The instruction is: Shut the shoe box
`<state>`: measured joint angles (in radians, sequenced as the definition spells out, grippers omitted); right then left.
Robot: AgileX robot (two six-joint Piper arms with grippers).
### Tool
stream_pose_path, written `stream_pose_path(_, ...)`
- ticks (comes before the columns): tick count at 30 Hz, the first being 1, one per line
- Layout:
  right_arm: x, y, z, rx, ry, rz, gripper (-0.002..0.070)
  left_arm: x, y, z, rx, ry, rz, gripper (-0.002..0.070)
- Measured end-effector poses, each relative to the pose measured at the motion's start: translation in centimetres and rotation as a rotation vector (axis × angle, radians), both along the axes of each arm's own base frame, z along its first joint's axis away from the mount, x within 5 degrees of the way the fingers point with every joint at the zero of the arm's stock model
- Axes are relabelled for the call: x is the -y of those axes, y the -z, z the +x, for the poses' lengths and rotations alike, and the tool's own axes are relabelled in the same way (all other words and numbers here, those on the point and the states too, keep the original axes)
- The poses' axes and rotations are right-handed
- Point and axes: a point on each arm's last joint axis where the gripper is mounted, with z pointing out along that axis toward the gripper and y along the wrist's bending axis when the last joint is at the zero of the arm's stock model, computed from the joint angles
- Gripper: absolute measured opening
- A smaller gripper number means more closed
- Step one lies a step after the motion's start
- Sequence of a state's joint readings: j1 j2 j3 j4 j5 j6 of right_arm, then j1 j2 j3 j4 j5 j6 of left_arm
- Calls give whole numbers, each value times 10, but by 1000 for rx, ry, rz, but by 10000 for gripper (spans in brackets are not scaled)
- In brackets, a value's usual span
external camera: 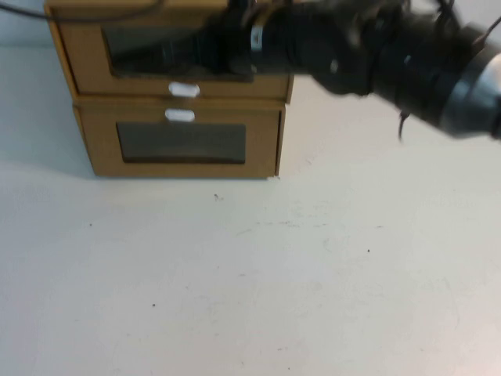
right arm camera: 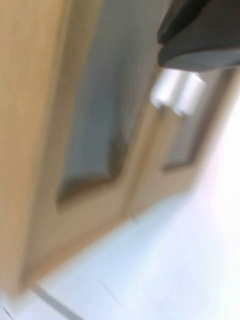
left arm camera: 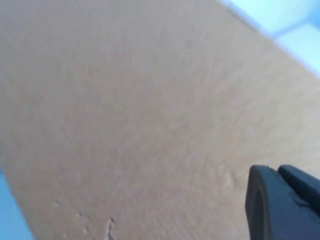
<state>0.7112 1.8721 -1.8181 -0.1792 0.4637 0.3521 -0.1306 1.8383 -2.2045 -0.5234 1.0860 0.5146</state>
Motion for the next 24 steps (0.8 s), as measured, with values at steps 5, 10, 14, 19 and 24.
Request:
stream_pose_path(5,20,-45,-47,-52,-75,-47,-12,-9,-38,-37,107,-34,24,-2)
stream_pose_path(10,61,-80,-94,-94,-97,-111,-12,-18,-63,-81,203,-79,14,-2)
stream_pose_path(14,107,-91,-144,-98,-100,-119,-12,-25,-53,-121,224,-112,-5,-2)
stream_pose_path(19,170,-85,-212,-85,-87,-80,-12,-38,-16,-186,293,-164,-16,-2)
stream_pose_path(24,224,-55,-272,-74,-70,-5,-11,-48,44,-264,390,-176,-67,-2)
